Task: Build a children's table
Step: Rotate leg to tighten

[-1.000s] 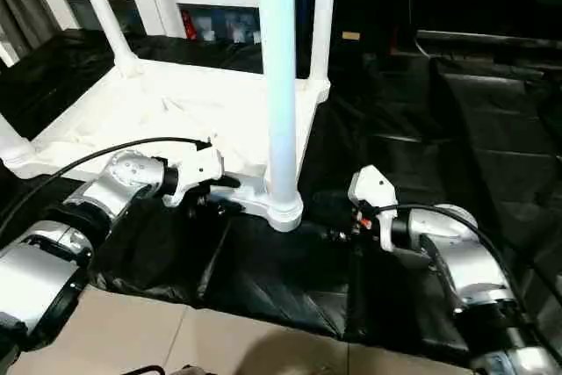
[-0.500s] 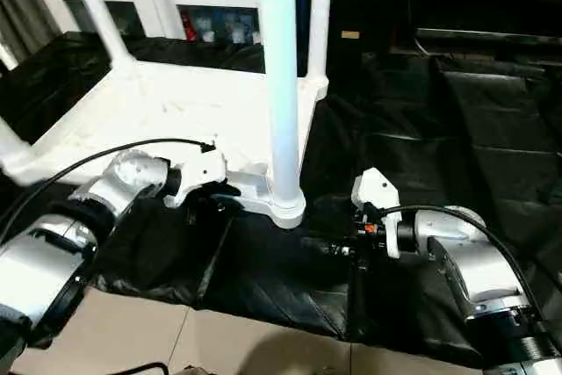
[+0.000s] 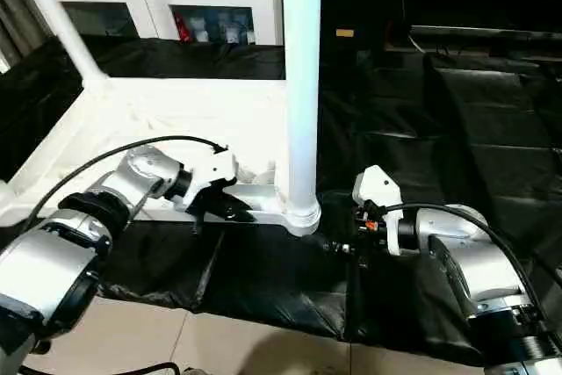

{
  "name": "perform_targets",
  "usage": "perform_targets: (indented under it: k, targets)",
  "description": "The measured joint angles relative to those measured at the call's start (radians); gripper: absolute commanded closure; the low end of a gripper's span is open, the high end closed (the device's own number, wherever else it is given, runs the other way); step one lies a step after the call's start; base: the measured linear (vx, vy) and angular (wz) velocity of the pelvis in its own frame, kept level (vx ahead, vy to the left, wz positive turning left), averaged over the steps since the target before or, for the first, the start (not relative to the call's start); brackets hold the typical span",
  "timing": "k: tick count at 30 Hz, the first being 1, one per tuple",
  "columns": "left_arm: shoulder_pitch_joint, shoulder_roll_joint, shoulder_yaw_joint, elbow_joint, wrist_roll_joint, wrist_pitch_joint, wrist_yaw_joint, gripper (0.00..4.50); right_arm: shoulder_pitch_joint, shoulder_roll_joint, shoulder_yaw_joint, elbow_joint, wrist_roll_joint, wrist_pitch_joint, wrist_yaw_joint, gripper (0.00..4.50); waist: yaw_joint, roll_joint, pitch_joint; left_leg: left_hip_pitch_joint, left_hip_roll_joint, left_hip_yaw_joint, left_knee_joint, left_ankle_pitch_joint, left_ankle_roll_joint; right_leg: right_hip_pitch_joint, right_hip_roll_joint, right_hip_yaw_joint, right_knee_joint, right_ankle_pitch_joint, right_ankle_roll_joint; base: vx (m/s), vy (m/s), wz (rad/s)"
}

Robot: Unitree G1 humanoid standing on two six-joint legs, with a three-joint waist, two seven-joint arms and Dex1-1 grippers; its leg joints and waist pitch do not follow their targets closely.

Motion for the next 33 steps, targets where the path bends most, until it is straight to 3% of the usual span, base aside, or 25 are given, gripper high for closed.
perform_targets:
  k: [7, 12, 19, 24, 33]
  targets:
    - [0.055, -0.016, 0.049, -0.037, -0.026, -0.014, 0.055, 4.48, -0.047, 0.065, 0.003, 0.073, -0.055, -0.009, -0.112, 0.00, -0.010, 0.004, -0.003, 0.002, 0.000, 0.000, 0.000, 0.000, 0.000, 0.002, 0.000, 0.000, 0.000, 0.000, 0.000, 0.000, 0.000, 0.00]
    - [0.087, -0.024, 0.057, -0.066, -0.042, -0.040, 0.052, 4.48, -0.080, 0.114, 0.042, 0.124, -0.113, -0.038, -0.185, 0.00, -0.001, 0.004, -0.003, 0.001, 0.000, 0.000, 0.000, 0.000, 0.000, 0.001, 0.000, 0.000, -0.001, 0.000, 0.000, 0.000, 0.000, 0.00]
    - [0.122, -0.017, 0.085, -0.103, -0.051, -0.049, 0.039, 4.48, -0.134, 0.156, 0.070, 0.215, -0.157, -0.073, -0.208, 0.00, -0.003, 0.003, -0.002, -0.001, -0.001, 0.001, 0.000, -0.001, 0.002, -0.001, -0.001, 0.000, -0.001, 0.000, 0.000, 0.000, 0.000, 0.00]
    - [0.133, -0.006, 0.085, -0.116, -0.057, -0.052, 0.020, 4.50, -0.159, 0.172, 0.070, 0.259, -0.157, -0.085, -0.212, 0.62, -0.004, 0.003, -0.002, 0.000, 0.000, 0.001, -0.001, -0.001, 0.002, -0.002, 0.000, 0.000, -0.001, 0.000, 0.001, 0.000, 0.000, 0.00]
    - [0.156, 0.012, 0.087, -0.147, -0.058, -0.057, 0.010, 4.50, -0.174, 0.193, 0.070, 0.308, -0.157, -0.123, -0.192, 1.28, -0.010, -0.004, -0.002, 0.001, 0.000, 0.002, -0.003, -0.001, 0.001, -0.001, 0.000, 0.002, 0.001, 0.000, 0.001, 0.000, 0.000, 0.00]
